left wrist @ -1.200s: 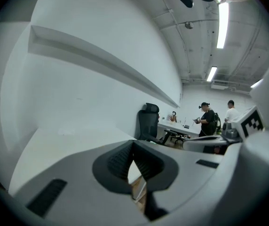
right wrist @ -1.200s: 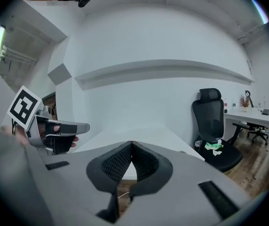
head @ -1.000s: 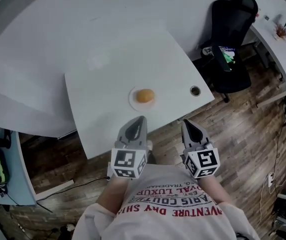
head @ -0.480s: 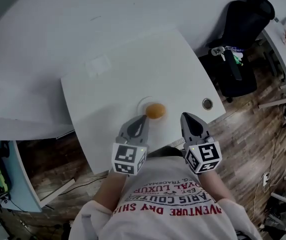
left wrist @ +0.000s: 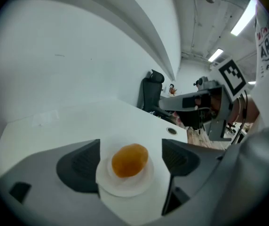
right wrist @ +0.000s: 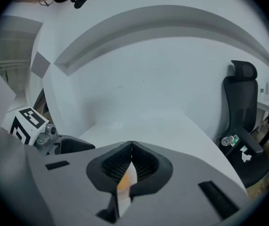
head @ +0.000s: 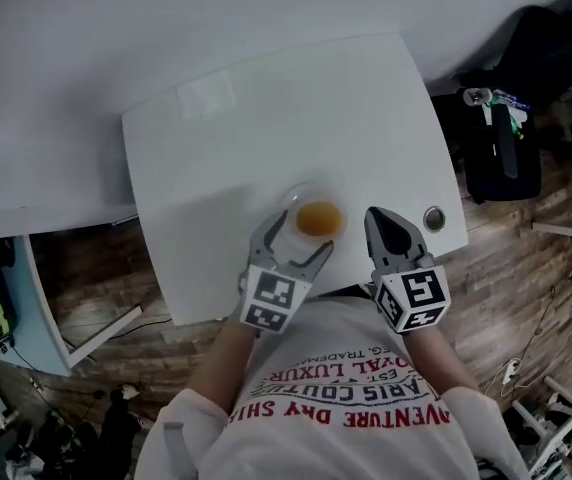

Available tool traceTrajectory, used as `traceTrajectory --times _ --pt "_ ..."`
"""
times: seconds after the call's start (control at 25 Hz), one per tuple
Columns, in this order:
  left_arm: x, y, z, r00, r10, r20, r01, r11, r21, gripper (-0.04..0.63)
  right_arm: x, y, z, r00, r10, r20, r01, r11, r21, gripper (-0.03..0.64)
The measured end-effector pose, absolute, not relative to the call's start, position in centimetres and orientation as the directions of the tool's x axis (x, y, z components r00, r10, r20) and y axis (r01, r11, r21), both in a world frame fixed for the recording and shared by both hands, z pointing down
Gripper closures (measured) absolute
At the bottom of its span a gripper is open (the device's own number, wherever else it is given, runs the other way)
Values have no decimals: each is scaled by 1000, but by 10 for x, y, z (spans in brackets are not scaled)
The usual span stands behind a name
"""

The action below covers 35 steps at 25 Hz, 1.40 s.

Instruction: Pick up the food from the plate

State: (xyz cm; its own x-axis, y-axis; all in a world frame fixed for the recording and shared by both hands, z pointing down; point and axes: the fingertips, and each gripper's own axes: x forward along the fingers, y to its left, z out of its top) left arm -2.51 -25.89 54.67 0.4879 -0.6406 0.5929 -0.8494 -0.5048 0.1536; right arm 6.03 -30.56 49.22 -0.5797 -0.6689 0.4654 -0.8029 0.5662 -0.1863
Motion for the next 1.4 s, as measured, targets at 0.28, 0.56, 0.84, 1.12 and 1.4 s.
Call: traceTrajectory --times 0.28,0.56,0.84,1.12,1.4 --pt "-15 -269 600 387 -596 704 -908 -381 176 120 70 -324 522 -600 -615 511 -785 575 -230 606" --pt "-12 -272 634 335 -539 773 -935 -293 200 112 76 -333 546 -609 -574 547 -775 579 -255 606" --pt "-3 -280 645 303 -514 803 -946 -263 189 114 86 -339 559 -615 -548 567 -767 581 -271 606" --pt "-6 -282 654 265 -507 820 -960 -215 177 120 96 -344 565 -608 -545 578 -772 575 -270 606" --pt "-10 -284 650 273 -533 801 -958 -228 175 124 99 -347 564 -605 -550 576 -775 575 -264 606"
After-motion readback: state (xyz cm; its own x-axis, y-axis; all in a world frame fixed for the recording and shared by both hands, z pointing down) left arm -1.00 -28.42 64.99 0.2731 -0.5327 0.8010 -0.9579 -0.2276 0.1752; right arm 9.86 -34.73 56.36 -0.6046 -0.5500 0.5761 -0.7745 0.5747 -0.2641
